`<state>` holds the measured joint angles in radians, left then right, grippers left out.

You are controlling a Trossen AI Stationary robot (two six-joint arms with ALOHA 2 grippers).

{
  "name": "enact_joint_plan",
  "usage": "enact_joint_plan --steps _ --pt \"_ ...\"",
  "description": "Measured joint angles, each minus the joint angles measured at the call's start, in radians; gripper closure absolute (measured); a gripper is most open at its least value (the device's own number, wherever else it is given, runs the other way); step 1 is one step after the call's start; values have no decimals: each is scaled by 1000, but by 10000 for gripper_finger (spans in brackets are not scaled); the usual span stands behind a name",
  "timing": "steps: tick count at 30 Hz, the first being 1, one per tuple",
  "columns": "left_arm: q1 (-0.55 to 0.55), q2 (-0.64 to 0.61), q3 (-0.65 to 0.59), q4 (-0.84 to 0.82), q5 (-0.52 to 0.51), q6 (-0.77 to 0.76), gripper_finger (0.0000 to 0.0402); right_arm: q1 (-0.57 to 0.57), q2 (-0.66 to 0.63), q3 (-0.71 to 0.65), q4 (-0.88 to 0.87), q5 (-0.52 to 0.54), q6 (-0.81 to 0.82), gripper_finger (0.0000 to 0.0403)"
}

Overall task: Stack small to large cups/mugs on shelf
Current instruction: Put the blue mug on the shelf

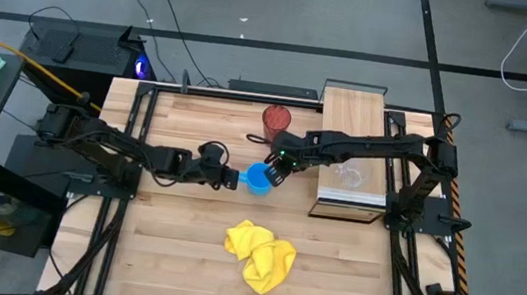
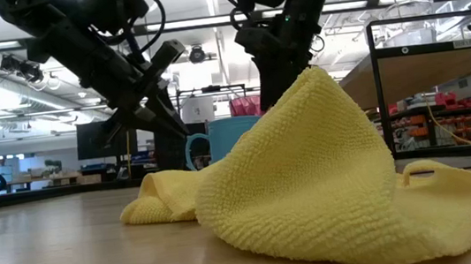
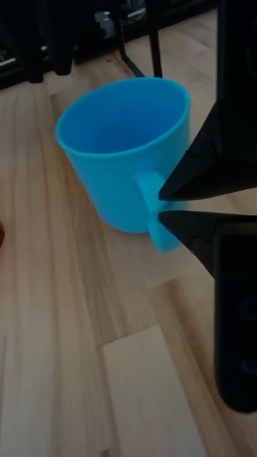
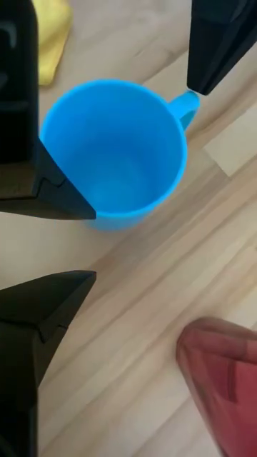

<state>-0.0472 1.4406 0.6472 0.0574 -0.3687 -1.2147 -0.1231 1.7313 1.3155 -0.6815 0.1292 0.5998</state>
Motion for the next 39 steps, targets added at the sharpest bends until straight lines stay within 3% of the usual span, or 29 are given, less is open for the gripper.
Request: enact_joint_plan --steps 11,26,39 --pt "5 -30 1 -99 1 22 374 2 0 0 0 -38 11 270" --pt "25 145 4 191 76 31 371 4 0 0 -1 -57 10 270" --pt "25 176 27 191 105 73 373 4 0 0 -123 -42 2 270"
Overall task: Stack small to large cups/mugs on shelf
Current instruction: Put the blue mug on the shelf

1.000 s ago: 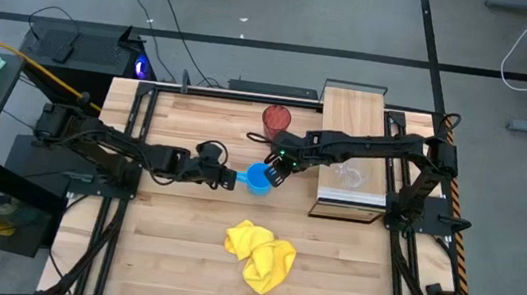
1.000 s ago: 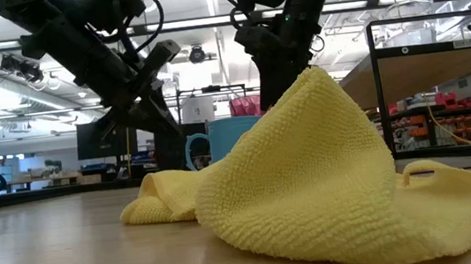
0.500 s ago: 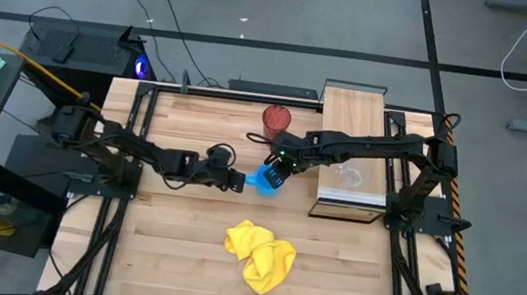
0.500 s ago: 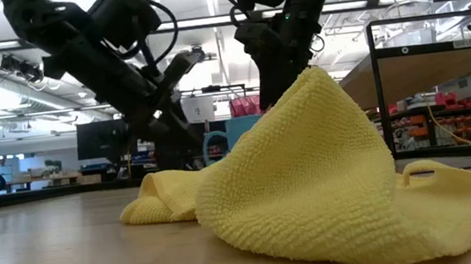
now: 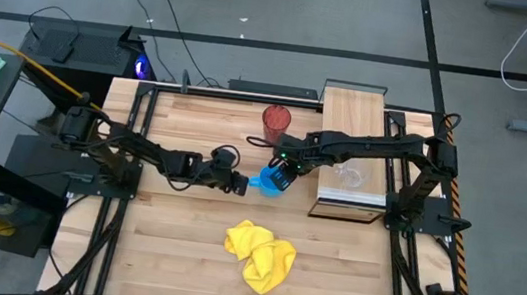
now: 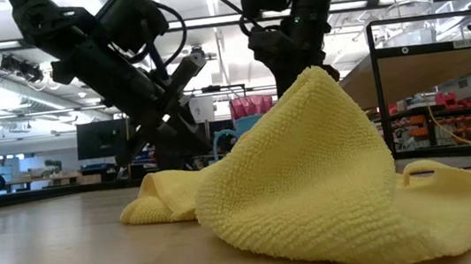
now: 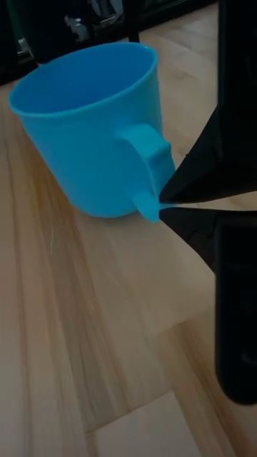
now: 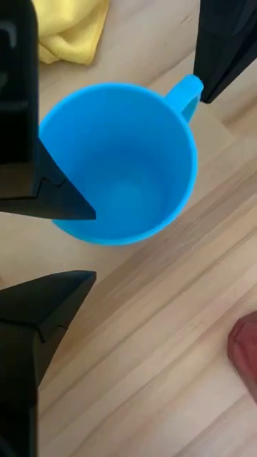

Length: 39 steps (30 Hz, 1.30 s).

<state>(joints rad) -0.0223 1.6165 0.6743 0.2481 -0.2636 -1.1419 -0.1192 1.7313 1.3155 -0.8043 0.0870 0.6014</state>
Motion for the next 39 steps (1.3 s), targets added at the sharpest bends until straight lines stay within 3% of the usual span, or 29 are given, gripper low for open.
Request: enact_joint_plan --steps 28,39 --pt "2 -1 0 36 15 2 366 5 18 1 35 -6 18 271" --pt "2 -1 0 39 15 3 367 4 27 0 27 -6 24 298"
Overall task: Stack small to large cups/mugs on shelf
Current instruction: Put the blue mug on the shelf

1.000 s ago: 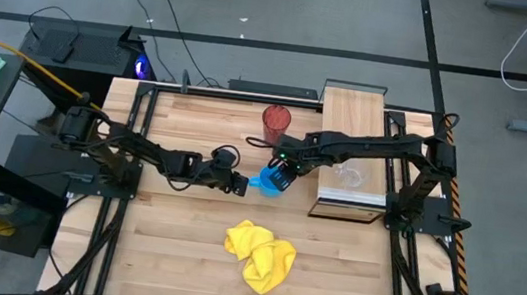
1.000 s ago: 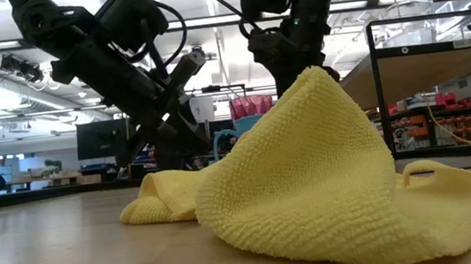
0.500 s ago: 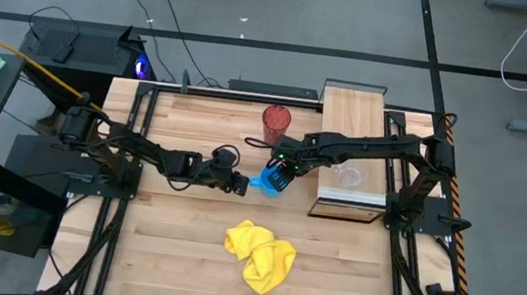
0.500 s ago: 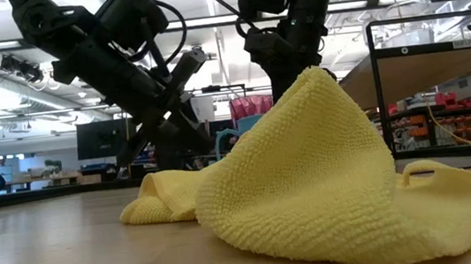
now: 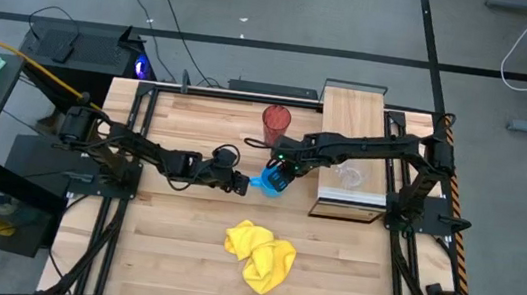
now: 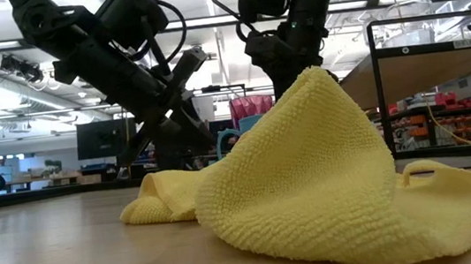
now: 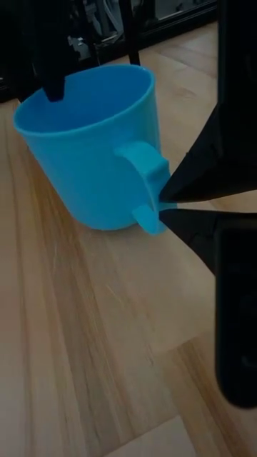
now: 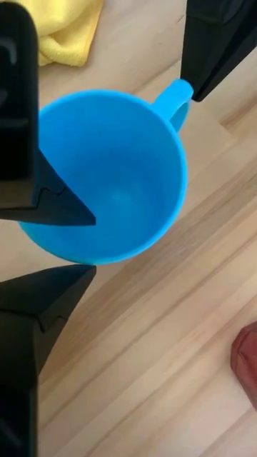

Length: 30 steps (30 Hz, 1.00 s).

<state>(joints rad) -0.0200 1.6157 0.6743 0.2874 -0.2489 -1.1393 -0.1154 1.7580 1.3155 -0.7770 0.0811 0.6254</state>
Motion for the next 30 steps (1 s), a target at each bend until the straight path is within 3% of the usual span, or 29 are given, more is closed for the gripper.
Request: enact_joint_plan --steps 30 --pt "0 0 0 2 0 -1 362 -23 0 0 -2 -16 -132 299"
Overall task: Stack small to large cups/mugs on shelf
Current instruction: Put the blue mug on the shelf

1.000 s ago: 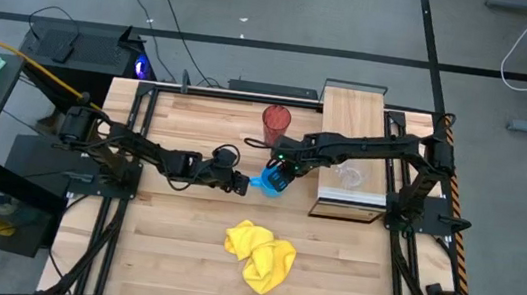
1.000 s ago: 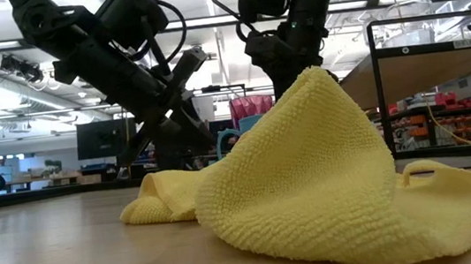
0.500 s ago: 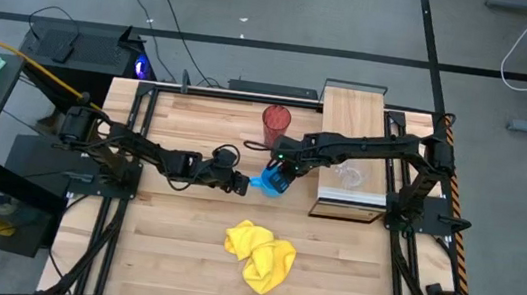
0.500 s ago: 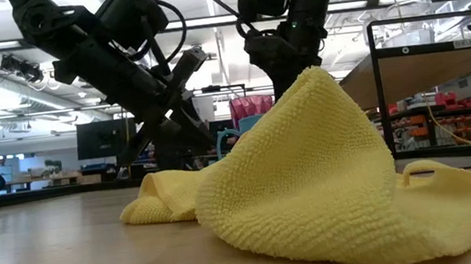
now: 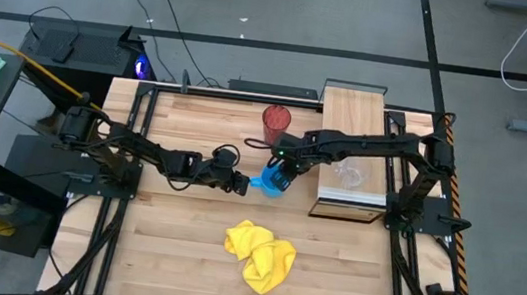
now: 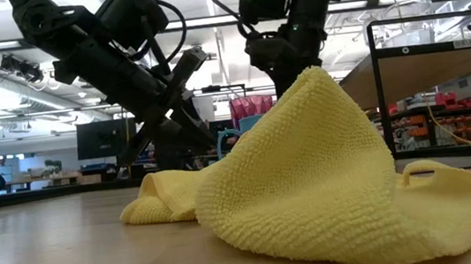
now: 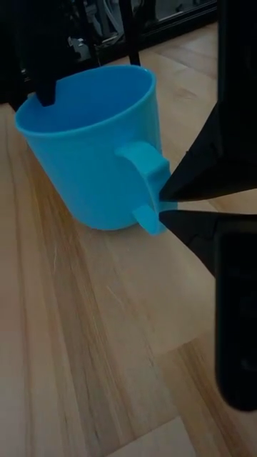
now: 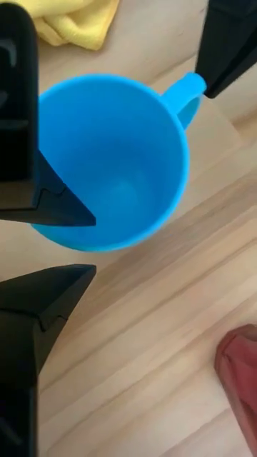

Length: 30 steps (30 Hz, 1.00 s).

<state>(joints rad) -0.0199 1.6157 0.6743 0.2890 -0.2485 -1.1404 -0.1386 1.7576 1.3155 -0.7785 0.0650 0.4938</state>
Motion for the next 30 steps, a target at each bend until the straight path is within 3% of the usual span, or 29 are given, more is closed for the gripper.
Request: enact_joint_plan --steps 30 --pt "0 0 0 43 0 -2 364 -10 57 3 12 -22 -46 300"
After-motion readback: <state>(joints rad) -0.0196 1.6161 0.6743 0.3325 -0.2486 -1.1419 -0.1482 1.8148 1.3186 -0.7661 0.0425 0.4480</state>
